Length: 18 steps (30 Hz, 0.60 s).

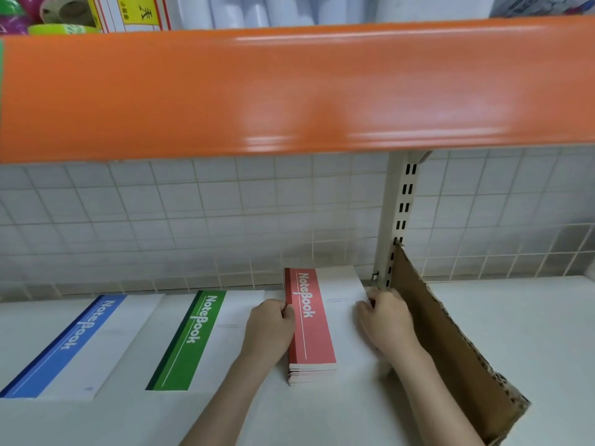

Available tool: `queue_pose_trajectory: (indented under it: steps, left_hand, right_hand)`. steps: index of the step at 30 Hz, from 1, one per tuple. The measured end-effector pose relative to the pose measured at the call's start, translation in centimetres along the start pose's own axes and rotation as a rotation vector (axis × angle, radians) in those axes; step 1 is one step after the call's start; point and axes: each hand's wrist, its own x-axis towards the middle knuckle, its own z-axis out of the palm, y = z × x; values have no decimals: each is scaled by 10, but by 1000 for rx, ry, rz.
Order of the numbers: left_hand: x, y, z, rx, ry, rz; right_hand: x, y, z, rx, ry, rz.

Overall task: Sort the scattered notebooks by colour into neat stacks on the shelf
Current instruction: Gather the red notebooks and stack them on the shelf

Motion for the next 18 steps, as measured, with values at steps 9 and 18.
queue_pose_trajectory:
  steps: [9,18]
  left_hand:
    - [-2,0,4,-92,-32,-24]
    - [-5,22,12,-663,-143,-345]
  right_hand:
    - [3,9,1,146,-134,33]
    - [6,13,6,338,-212,160]
